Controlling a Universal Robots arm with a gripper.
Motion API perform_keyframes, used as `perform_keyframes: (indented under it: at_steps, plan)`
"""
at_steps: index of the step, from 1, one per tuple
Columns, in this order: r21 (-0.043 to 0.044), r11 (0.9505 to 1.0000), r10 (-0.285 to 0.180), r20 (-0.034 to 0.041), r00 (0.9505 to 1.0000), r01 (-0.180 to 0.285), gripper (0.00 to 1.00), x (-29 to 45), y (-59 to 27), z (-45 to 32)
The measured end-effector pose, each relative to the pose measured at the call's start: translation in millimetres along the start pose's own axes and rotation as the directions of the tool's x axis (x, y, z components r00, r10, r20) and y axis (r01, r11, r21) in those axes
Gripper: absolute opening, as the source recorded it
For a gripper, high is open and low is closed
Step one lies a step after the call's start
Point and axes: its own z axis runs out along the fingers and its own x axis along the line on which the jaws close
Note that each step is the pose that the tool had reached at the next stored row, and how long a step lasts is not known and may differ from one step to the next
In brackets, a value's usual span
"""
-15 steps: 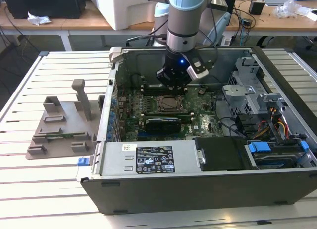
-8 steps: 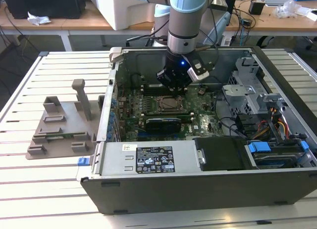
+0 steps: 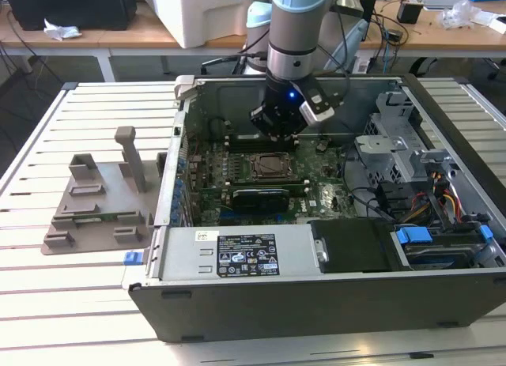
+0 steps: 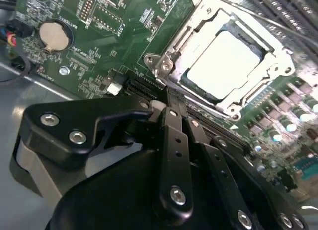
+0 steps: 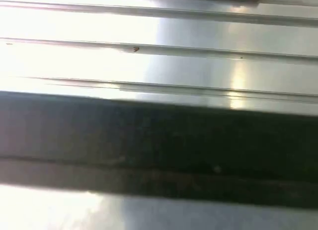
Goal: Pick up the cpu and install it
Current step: 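Install the first cpu locking lever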
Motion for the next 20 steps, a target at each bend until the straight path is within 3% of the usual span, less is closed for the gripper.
perform_keyframes:
  at_steps: [2,4,6,7,9,11,15,20]
  plan:
    - [0.0228,0.9997,0.0,-0.0015,1.0,0.0,0.11,0.2,-3.1,-0.2]
    - [0.0633,0.998,0.001,-0.0042,1.0,-0.001,0.11,0.5,-7.2,-0.4]
    - [0.0893,0.996,0.001,-0.0059,1.0,-0.001,0.11,0.8,-12.1,-0.5]
    - [0.095,0.9955,0.002,-0.0062,1.0,-0.001,0.11,1.0,-14.7,-0.4]
    - [0.0985,0.9951,0.002,-0.0064,1.0,-0.001,0.11,1.8,-27.2,-0.9]
    - [0.0986,0.9951,0.002,-0.0064,1.0,-0.001,0.11,1.9,-27.8,-6.1]
    - [0.0989,0.9951,0.002,-0.0065,1.0,-0.001,0.11,2.1,-26.8,-25.7]
    - [0.0997,0.995,0.002,-0.0066,1.0,-0.001,0.11,2.5,-25.0,-62.5]
